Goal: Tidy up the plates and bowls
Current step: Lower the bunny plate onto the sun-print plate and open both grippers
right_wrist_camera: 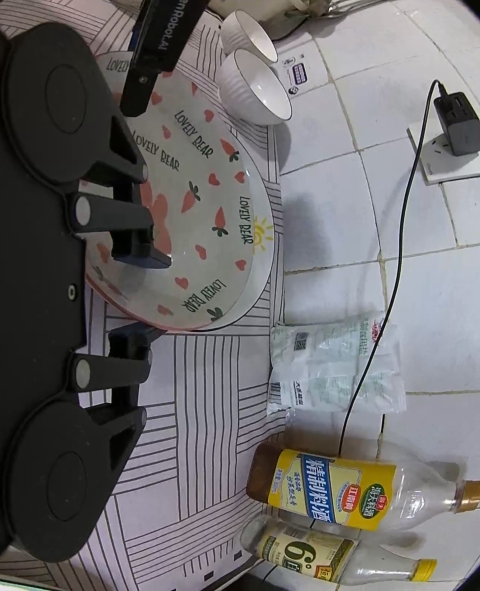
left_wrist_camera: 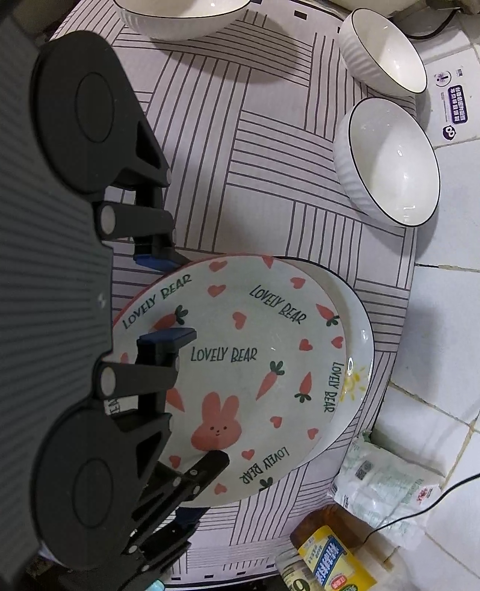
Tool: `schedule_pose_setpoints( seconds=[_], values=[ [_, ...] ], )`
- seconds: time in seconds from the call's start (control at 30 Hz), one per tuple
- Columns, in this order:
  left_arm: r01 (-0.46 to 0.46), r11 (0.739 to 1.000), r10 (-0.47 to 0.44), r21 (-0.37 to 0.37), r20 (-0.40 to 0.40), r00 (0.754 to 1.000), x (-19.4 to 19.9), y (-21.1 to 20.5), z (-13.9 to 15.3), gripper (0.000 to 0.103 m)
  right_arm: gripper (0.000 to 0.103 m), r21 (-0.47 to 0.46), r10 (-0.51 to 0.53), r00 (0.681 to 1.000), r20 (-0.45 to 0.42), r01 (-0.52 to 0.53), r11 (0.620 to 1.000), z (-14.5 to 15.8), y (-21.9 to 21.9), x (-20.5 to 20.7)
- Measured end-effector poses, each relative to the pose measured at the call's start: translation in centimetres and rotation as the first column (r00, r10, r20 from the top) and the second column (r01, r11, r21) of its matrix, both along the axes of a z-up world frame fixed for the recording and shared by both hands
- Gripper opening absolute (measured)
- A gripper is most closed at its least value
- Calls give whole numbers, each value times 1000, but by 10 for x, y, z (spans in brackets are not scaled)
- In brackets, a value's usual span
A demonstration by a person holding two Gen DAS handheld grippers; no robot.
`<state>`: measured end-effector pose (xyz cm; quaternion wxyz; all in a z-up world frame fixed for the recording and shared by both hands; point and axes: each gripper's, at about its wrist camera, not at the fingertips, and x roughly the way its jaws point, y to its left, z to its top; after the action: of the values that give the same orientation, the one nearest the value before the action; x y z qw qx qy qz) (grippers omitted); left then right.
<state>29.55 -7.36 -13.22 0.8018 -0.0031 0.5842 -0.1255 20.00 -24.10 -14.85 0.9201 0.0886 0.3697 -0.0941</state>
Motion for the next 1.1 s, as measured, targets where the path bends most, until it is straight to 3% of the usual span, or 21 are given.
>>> schedule_pose_setpoints(
  seconds=[0.33, 0.5, 0.63, 0.73, 0.87, 1.1],
  values=[
    [-14, 1000, 14, 1, -5, 1000, 9, -1, -6, 30, 42, -48, -12, 1000, 0, 12, 999, -4, 4, 5],
    [2, 1000, -3, 17, 38, 999, 6, -3, -7, 30, 44, -95, -6, 1000, 6, 7, 995, -7, 7, 9],
    [-9, 1000, 11, -27, 68, 998, -1, 1, -13, 28, 45, -141, 14, 1000, 7, -12, 990, -8, 11, 10],
    [-23, 999, 26, -40, 98, 995, -5, 3, -14, 28, 45, -130, 13, 999, 32, -9, 991, -9, 9, 6],
    [9, 1000, -9, -1, 151, 989, -17, 0, -6, 28, 44, -109, 28, 998, 57, -21, 994, -7, 6, -3],
    [93, 995, -98, 34, 220, 971, -45, -2, 20, 28, 45, -22, 54, 992, 113, -52, 998, 21, -2, -29]
  ],
)
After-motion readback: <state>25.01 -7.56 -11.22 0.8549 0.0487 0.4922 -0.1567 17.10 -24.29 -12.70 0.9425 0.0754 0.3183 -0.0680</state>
